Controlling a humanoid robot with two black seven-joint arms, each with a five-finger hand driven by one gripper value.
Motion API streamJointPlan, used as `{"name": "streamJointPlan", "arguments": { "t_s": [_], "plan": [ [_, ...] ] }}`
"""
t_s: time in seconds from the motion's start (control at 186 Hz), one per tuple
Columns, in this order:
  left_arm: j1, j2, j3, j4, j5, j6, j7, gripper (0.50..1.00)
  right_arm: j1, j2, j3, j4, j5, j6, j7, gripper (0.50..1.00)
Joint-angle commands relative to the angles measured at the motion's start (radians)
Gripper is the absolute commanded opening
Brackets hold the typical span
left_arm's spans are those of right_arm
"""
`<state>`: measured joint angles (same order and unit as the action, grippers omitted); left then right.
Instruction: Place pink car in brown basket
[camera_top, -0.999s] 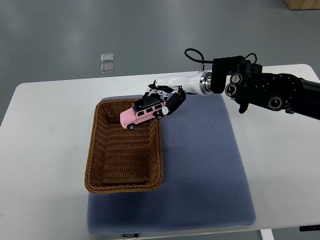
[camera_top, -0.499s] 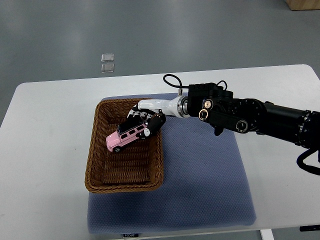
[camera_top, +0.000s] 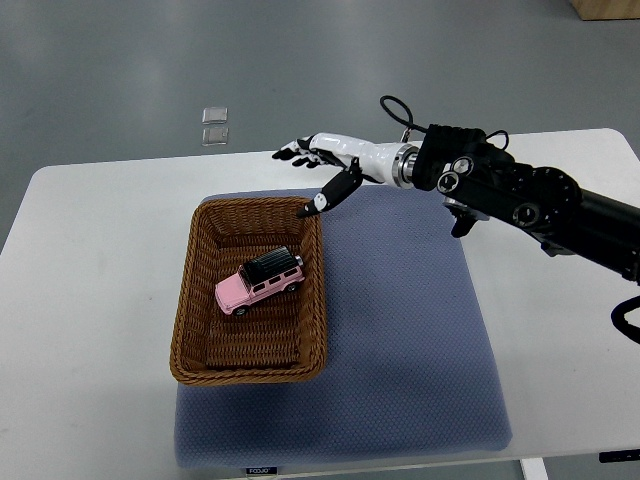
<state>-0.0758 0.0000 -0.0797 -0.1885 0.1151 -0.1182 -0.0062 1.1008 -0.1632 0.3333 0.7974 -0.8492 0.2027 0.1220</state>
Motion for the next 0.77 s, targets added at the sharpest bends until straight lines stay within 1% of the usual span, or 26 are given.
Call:
{"name": "streamJointPlan", "arguments": {
  "t_s": [0.0,0.113,0.183,0.269,0.371,0.483,0.559,0.666,0.763],
  "plan": [
    [0.001,0.0,0.0,0.0,0.0,0.0,0.0,1.0,-0.105,-0.036,0.233,0.002,0.081,0.004,0.001,0.905],
    [0.001,0.0,0.001,-0.005,0.0,0.0,0.0,1.0,-0.257,-0.033,0.506,0.002,0.211,0.011,0.001,0.905],
    [0.001,0.0,0.003,-0.006,0.0,0.0,0.0,1.0,-0.323,-0.029,0.604,0.002,0.272,0.014,0.004,0.905],
    [0.001,0.0,0.005,-0.009,0.0,-0.001,0.0,1.0,-0.401,-0.027,0.702,0.002,0.404,0.021,0.036,0.905],
    [0.001,0.0,0.005,-0.008,0.0,-0.001,0.0,1.0,-0.456,-0.018,0.713,-0.007,0.571,0.024,0.082,0.905],
    [-0.001,0.0,0.006,-0.005,0.0,-0.001,0.0,1.0,-0.512,-0.012,0.714,-0.01,0.656,0.026,0.125,0.909],
    [0.001,0.0,0.006,-0.005,0.0,-0.001,0.0,1.0,-0.53,0.004,0.714,-0.014,0.667,0.026,0.139,0.911],
    [-0.001,0.0,0.006,-0.009,0.0,-0.001,0.0,1.0,-0.558,0.037,0.724,-0.015,0.667,0.026,0.14,0.911],
    [-0.001,0.0,0.006,-0.009,0.0,-0.001,0.0,1.0,-0.559,0.042,0.724,-0.015,0.667,0.024,0.148,0.911]
  ]
}}
